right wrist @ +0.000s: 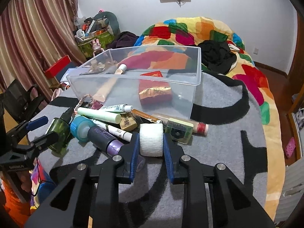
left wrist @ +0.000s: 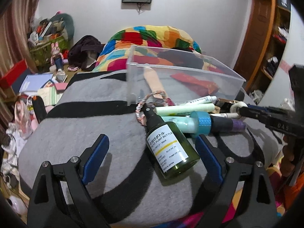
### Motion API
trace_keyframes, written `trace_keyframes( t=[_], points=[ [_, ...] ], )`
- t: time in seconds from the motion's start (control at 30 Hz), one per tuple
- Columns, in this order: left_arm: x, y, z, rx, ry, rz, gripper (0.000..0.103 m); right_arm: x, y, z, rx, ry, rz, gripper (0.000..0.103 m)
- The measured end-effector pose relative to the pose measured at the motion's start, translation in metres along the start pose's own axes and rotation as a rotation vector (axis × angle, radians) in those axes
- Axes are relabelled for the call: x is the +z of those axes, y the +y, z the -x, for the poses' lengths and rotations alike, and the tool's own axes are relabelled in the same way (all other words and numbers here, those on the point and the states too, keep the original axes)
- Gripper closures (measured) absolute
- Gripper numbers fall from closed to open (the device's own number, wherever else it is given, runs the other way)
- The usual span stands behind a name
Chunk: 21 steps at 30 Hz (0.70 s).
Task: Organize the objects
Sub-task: 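Grasp green glass bottle with left gripper while right gripper grasps white tape roll, drop both into box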
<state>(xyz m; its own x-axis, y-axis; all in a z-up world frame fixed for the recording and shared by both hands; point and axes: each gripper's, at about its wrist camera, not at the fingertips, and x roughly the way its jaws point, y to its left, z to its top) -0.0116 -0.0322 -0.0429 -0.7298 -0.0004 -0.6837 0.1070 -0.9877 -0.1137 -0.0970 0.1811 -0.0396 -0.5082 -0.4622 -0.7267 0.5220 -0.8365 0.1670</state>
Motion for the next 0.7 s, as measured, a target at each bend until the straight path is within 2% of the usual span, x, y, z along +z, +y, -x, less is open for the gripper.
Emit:
trace_keyframes(
  t=[0.03, 0.07, 0.13, 0.2, 0.47, 0.7],
  points=[
    [0.000, 0.002, 0.000, -0.003, 0.000, 0.013, 0.025, -0.001, 0.001, 0.001, -0.004, -0.004, -0.001, 0.080],
    [0.001, 0.002, -0.002, -0.011, 0.003, 0.018, 0.029, -0.001, 0.001, 0.003, -0.008, -0.009, -0.003, 0.080],
    [0.000, 0.002, -0.006, -0.028, 0.014, 0.027, 0.050, -0.002, 0.000, 0.007, -0.021, -0.021, -0.008, 0.081],
    [-0.001, 0.001, -0.009, -0.025, 0.025, 0.025, 0.062, -0.002, 0.000, 0.013, -0.043, -0.038, -0.013, 0.081],
    [-0.001, 0.008, 0.005, -0.011, -0.028, 0.046, 0.062, 0.001, -0.011, 0.035, -0.066, -0.089, -0.048, 0.081],
    [0.013, 0.006, 0.024, -0.022, -0.093, 0.038, 0.062, 0.006, -0.010, 0.053, -0.071, -0.142, -0.034, 0.081]
  ],
)
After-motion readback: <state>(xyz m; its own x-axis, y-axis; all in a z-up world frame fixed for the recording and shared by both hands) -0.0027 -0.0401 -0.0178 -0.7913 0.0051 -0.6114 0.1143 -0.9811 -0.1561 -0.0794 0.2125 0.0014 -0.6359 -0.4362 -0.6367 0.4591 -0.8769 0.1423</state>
